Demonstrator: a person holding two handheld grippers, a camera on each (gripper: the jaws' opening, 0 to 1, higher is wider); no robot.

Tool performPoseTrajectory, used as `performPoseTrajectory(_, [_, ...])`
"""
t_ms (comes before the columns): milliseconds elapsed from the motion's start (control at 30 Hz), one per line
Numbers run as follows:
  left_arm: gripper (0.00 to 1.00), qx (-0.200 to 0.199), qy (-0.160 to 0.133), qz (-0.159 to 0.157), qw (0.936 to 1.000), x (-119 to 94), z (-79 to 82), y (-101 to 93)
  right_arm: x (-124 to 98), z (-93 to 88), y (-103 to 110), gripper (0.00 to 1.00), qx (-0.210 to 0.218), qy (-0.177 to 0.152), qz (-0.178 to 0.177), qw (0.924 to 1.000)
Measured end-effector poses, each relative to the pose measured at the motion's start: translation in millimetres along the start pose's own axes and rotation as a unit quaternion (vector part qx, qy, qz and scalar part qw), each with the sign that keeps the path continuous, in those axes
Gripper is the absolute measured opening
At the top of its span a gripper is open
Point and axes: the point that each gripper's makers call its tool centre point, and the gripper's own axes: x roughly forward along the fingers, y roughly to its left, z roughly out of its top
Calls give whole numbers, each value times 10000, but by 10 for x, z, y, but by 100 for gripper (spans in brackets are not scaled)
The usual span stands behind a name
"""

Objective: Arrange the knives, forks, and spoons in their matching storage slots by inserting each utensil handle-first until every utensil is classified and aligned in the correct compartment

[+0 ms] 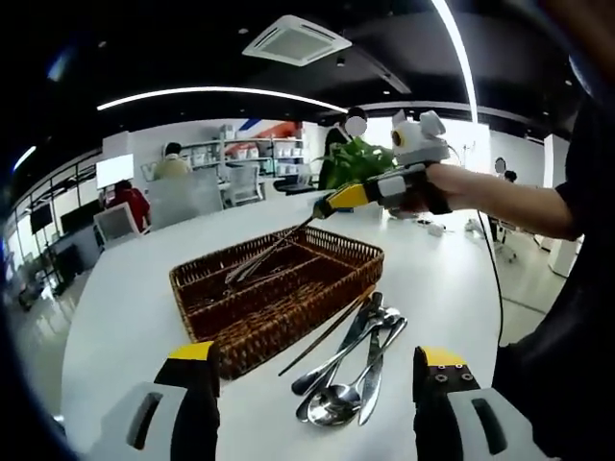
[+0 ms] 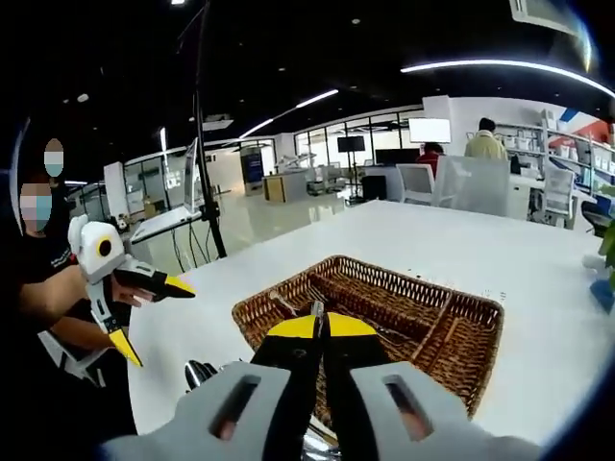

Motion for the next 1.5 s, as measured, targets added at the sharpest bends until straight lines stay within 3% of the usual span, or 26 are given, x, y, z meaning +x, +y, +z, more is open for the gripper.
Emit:
performPoseTrajectory(200, [86,41,23,1,10000,-5,-14,-18,169,-16,-139,0,239,10,-127,9996])
performPoseTrajectory(500, [85,68,60,-28,10000,14,-39,-52,421,-208,-288,0,587,270,-246,9976])
performPoseTrajectory(800, [84,86,106,-74,9999,14,-61,-86,627,-336,-291,0,1012,400,-171,9939])
performPoseTrajectory(1067, [83,66,171,-85,9998,-1,-107,-102,718,-466,-293,0,988,626,-207,9929])
performPoseTrajectory(1300, [83,103,258,-143,9995,18,-136,-153,809,-503,-320,0,1270,652,-239,9895])
performPoseTrajectory(1500, [83,99,265,-164,9995,6,-134,-165,812,-635,-425,3,1291,1008,-469,9854])
